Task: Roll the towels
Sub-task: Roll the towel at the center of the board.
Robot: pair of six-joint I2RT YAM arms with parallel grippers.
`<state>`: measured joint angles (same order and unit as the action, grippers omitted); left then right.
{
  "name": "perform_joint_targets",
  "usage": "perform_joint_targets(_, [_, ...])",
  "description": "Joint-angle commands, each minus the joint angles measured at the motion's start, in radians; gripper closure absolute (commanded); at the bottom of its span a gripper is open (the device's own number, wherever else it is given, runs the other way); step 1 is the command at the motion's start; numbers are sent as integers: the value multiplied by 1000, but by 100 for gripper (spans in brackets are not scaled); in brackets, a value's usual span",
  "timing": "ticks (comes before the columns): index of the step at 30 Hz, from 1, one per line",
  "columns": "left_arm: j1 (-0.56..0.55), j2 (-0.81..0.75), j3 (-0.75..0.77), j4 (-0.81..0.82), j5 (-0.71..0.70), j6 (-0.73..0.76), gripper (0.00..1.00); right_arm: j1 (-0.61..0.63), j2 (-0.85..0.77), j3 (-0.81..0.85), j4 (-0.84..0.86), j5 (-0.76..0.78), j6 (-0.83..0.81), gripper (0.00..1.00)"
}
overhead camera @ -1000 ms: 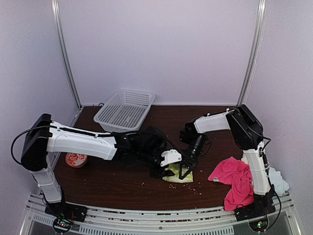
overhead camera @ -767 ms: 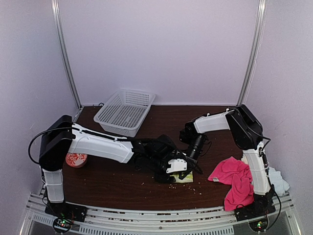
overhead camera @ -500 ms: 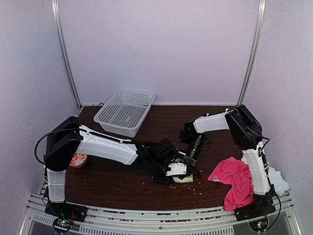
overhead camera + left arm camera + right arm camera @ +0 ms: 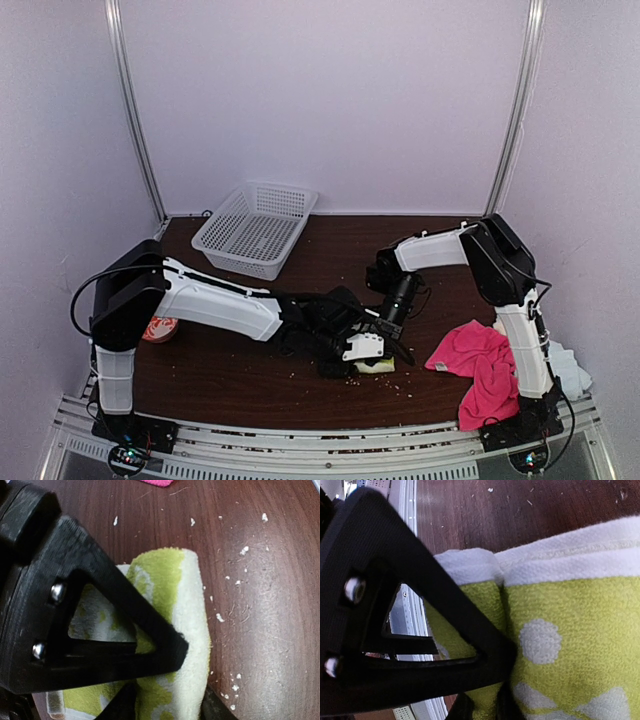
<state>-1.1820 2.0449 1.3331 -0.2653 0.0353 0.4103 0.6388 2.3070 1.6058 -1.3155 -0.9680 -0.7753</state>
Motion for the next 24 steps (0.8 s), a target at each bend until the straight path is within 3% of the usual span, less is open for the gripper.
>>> perform_joint_targets(1, [-19, -28, -7, 57, -12, -7, 62, 0, 26, 12, 35, 56, 5, 94])
perform_joint_targets(5, [-20, -11, -4, 46, -15, -16, 70, 1, 26, 18, 34, 55, 7, 94])
perform_joint_targets(9, [-27, -27, -3, 50, -59, -28, 57, 1, 26, 19, 32, 54, 7, 94])
perform_joint_targets(18, [-58, -41, 24, 29, -144, -32, 55, 1, 31, 10, 36, 42, 7, 94])
perform_joint_targets(24, [-59, -28, 28, -3, -146, -34, 70, 0, 26, 8, 37, 40, 5, 94])
